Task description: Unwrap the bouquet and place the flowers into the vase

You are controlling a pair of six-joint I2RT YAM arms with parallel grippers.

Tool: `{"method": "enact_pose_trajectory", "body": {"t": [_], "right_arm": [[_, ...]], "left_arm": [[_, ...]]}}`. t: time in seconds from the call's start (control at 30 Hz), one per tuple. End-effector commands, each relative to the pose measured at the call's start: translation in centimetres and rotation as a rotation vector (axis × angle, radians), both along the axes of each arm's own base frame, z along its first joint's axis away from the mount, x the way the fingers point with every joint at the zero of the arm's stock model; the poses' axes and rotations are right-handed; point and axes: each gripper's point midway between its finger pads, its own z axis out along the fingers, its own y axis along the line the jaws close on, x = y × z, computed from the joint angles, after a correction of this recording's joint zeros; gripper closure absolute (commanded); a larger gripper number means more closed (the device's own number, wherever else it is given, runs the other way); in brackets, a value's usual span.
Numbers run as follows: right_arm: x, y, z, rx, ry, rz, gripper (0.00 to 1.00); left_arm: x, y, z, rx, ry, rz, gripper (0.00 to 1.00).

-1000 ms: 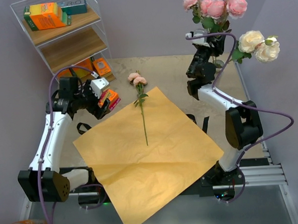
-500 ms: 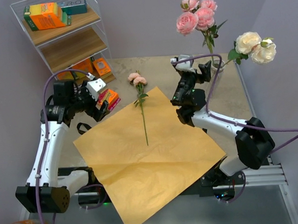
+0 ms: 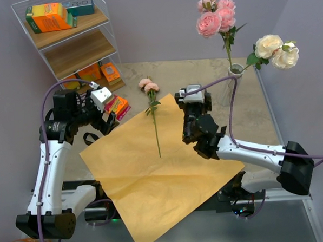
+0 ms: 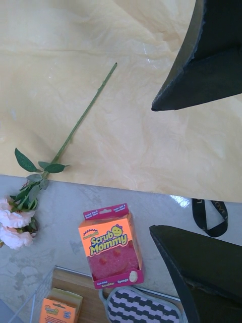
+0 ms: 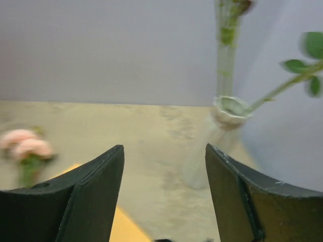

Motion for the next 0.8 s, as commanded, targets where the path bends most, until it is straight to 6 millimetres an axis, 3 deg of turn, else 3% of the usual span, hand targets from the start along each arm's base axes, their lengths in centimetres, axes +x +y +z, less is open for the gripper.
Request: {"method": "enact_pose_trajectory", "body": {"t": [0.0, 0.07, 0.1, 0.13, 0.2, 0.27, 0.3, 0.37, 0.57, 0.67, 0.77], "right_arm": [[1.2, 9.3, -4.7, 0.186, 0.205, 0.362, 0.33], [1.5, 12.5, -6.2, 0.186, 0.312, 0.437, 0.35], [2.1, 14.0, -9.1, 0.140, 0.387, 0.425, 0.35], [2.7, 15.5, -8.6, 0.140, 0.402, 0.432, 0.36], [2.9, 16.8, -13.0, 0.070, 0.525, 0.413, 0.35], [3.1, 18.7, -13.6, 0.085, 0.563, 0.457, 0.32], [3.4, 19.7, -15.4, 0.067, 0.601, 0.471, 0.32], [4.2, 21.3, -15.9, 0.102, 0.645, 0.518, 0.32], [7.3, 22.8, -20.8, 0.159, 0.799, 0.504, 0.35], [8.8, 22.2, -23.3, 0.200, 0.863, 0.467, 0.37], [9.8, 21.6, -24.4, 0.204, 0.875, 0.446, 0.39]], "left_arm": [[-0.8, -0.2, 0.7, -0.025, -0.001, 0.000, 0.01], [-0.9, -0.1, 0.5, -0.017, 0.003, 0.004, 0.01], [-0.9, 0.0, 0.3, -0.014, 0.006, 0.004, 0.01], [-0.9, 0.1, 0.3, -0.010, 0.004, 0.006, 0.01], [-0.9, 0.2, 0.2, -0.004, 0.001, 0.009, 0.01], [-0.9, 0.3, 0.5, 0.003, -0.013, 0.010, 0.00], [-1.0, 0.3, 0.5, 0.007, -0.012, 0.008, 0.01], [-1.0, 0.3, 0.5, 0.012, -0.015, 0.006, 0.00], [-0.9, 0.3, -0.3, 0.015, 0.013, 0.000, 0.01], [-0.9, 0.4, -0.5, 0.021, 0.012, 0.001, 0.01], [-0.9, 0.5, -0.4, 0.029, 0.005, 0.002, 0.01]]}}
